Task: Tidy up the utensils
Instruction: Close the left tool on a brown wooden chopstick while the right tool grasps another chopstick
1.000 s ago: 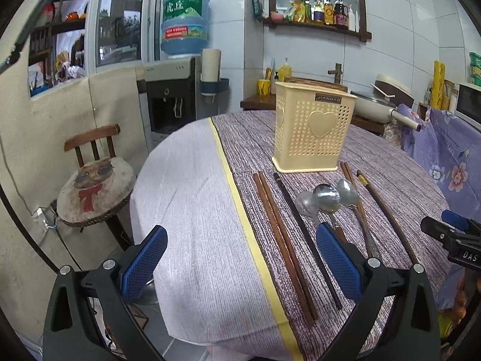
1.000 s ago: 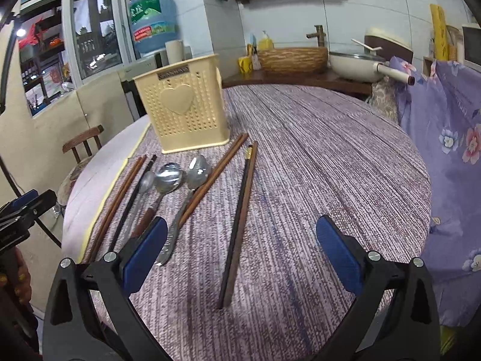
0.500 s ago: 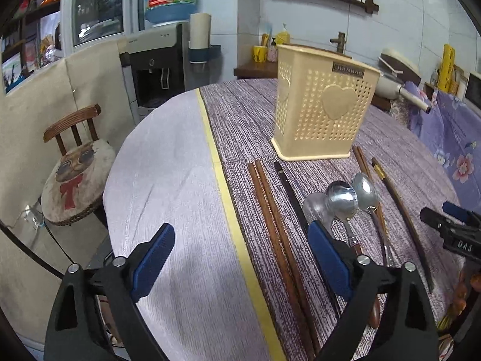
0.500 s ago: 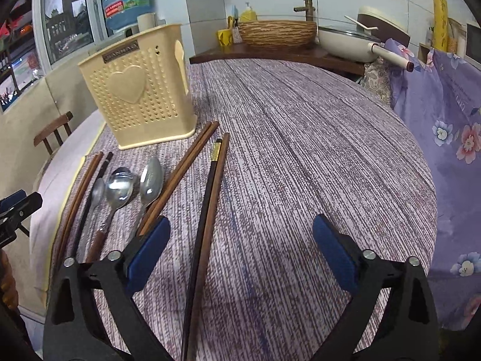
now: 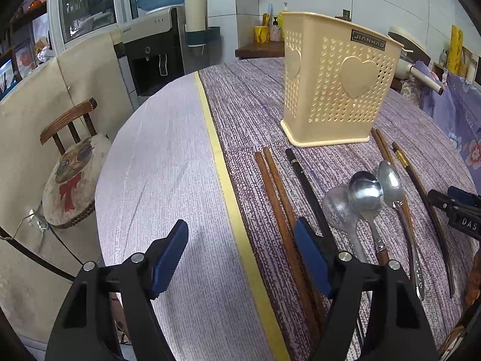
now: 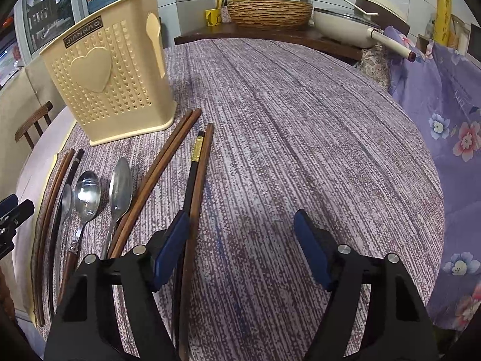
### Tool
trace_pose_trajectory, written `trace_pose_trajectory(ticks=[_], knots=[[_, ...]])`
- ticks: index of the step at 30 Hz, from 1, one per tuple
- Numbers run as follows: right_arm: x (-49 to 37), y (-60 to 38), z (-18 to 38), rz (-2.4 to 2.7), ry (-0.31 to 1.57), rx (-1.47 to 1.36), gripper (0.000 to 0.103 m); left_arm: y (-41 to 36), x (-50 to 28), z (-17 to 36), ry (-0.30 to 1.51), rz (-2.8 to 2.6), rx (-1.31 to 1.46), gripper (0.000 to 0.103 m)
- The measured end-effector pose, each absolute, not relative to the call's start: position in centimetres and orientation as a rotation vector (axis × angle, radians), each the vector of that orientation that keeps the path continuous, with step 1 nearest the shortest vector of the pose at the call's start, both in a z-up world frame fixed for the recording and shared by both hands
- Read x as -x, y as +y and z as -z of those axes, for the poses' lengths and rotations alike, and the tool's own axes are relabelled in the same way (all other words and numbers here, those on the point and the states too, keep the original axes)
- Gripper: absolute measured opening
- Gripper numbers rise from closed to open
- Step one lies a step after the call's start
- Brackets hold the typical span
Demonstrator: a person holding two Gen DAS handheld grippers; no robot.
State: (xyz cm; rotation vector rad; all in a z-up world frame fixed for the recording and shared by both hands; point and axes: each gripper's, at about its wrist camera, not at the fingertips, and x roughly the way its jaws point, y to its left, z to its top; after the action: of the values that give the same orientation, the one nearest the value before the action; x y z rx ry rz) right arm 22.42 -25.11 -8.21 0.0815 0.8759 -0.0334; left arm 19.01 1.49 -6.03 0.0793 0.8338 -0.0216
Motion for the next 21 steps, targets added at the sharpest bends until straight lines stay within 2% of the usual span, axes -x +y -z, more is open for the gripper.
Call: trace_pose_trajectory(ticks=[16, 21], knots=[[-24.0, -25.5, 8.7, 0.041, 0.904, -0.048, 0.068, 1.6, -19.7, 6.4, 0.846, 0.025, -0.074, 0.071], [-23.9, -25.4, 8.7, 0.038, 0.896, -0.045, 0.067, 0.7, -20.2, 6.8, 0.861, 0.030, -0.102, 0.066]])
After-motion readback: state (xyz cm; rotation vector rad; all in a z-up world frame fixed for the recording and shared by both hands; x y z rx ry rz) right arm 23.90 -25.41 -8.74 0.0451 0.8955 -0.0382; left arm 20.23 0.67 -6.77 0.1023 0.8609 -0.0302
